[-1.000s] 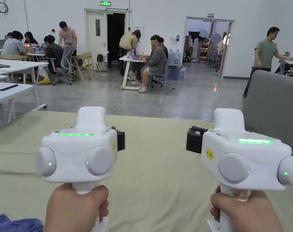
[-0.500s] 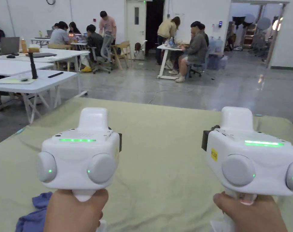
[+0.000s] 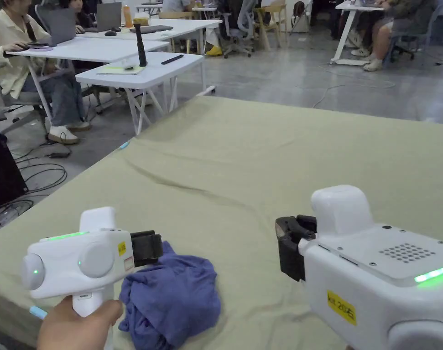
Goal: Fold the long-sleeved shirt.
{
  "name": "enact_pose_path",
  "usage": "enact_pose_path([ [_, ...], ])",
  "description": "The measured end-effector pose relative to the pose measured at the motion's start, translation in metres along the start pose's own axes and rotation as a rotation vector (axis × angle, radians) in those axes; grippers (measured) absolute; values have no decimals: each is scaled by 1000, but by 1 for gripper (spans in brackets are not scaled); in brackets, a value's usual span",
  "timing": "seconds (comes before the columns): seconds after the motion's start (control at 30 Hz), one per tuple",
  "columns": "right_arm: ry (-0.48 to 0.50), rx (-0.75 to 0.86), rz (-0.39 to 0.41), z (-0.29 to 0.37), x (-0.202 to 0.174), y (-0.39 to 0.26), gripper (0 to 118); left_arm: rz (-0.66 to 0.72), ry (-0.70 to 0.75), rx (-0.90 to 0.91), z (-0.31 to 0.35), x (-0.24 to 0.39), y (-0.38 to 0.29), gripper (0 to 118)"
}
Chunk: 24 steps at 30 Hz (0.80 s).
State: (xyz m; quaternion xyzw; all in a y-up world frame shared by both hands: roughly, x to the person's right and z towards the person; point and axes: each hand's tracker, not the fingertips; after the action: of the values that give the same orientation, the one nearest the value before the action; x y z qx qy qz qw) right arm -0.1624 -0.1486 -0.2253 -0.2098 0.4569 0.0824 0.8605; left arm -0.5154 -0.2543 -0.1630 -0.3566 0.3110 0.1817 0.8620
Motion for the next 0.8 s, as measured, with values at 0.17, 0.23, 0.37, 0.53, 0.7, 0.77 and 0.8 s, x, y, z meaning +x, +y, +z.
enact_pose_path([
  [0.17,-59,-78,-40,-3,38,-27,0,84,-39,-162,-72,1,-26,118],
  [0.23,-78,-104,-76,-4,51,-34,0,112,-77,-261,-91,10,-37,115],
  [0.37,-94,-134,-132,-4,67,-46,0,127,-177,-423,-131,21,-57,87],
  [0.53,-123,-117,-169,14,79,-51,0,44,-188,-274,-90,54,-28,26],
  [0.7,-144,45,-218,64,97,-35,0,3,-463,-124,-6,125,29,9],
  [0.77,-138,124,-248,93,109,-24,0,-82,-537,-38,37,164,48,9],
  [0.8,-131,152,-262,108,116,-19,0,-102,-584,-7,56,183,55,9],
])
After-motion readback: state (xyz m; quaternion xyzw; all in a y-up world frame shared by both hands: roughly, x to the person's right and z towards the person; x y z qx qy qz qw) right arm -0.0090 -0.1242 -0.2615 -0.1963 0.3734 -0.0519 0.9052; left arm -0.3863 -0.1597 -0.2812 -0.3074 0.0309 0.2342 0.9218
